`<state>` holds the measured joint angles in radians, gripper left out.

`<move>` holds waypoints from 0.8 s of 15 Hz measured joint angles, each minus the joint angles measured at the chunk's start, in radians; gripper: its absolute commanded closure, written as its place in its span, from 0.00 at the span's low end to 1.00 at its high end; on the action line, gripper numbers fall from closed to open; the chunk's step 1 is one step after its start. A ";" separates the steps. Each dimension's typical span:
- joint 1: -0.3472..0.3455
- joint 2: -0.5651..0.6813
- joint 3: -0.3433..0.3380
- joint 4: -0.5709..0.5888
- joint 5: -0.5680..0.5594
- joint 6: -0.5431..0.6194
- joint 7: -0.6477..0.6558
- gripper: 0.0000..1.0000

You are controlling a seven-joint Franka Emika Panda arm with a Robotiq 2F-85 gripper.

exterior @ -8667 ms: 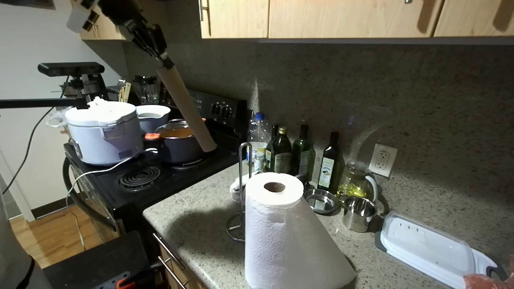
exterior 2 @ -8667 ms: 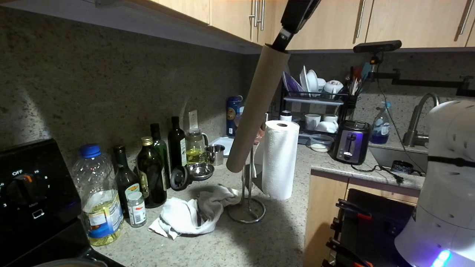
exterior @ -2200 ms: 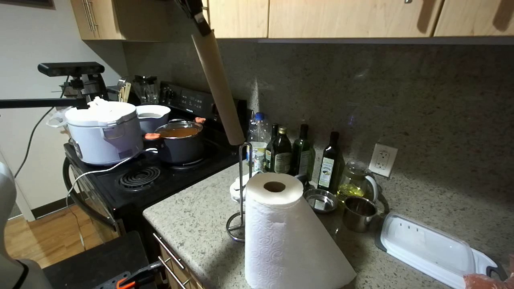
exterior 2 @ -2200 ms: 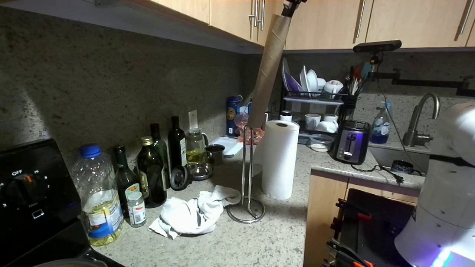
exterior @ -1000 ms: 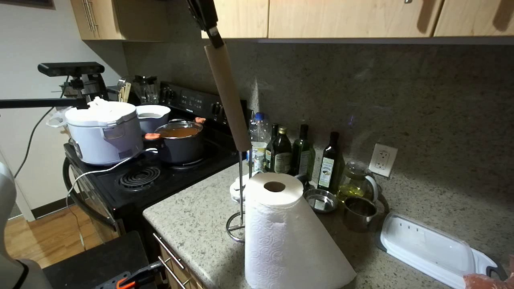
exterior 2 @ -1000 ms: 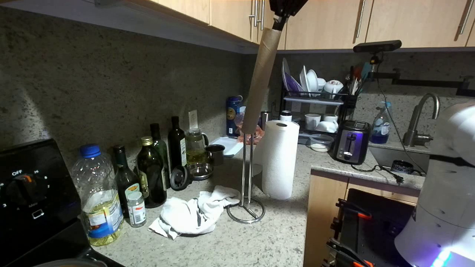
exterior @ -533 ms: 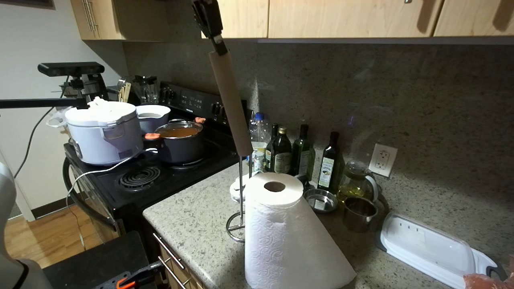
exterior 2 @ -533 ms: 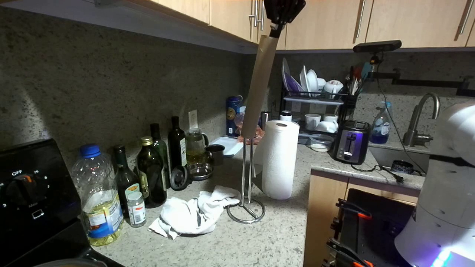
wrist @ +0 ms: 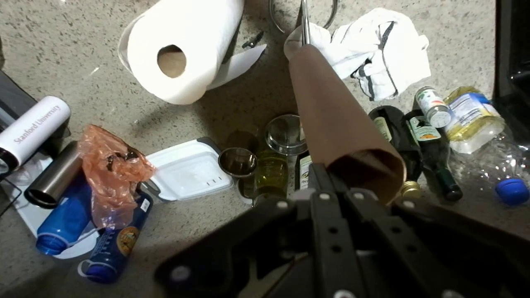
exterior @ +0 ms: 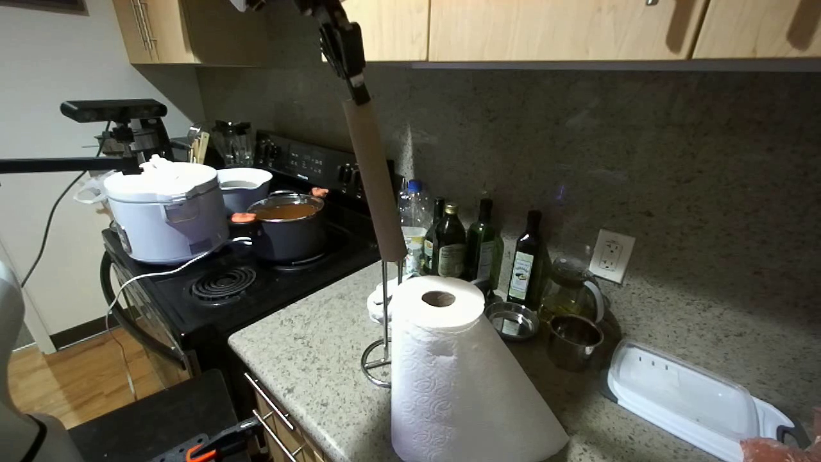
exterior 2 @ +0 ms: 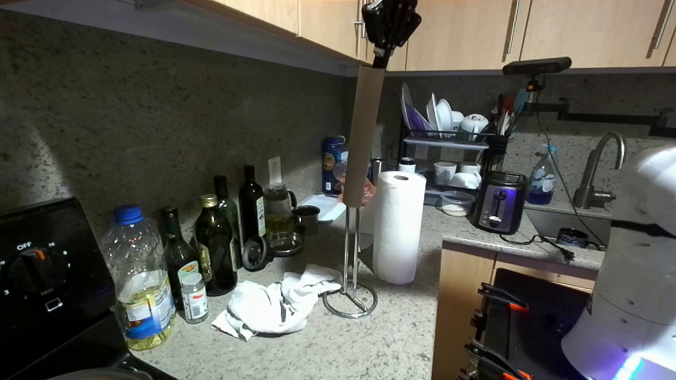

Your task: Replace the paper towel roll with the core on the stand

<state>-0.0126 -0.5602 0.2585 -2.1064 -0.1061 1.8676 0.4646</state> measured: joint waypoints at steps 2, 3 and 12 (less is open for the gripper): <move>0.006 0.019 -0.011 0.000 0.009 0.016 -0.014 1.00; 0.011 0.027 -0.018 -0.002 0.012 0.022 -0.021 1.00; 0.024 0.092 -0.080 -0.068 0.042 0.075 -0.085 1.00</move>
<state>0.0109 -0.4679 0.1787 -2.1744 -0.0640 1.9428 0.3796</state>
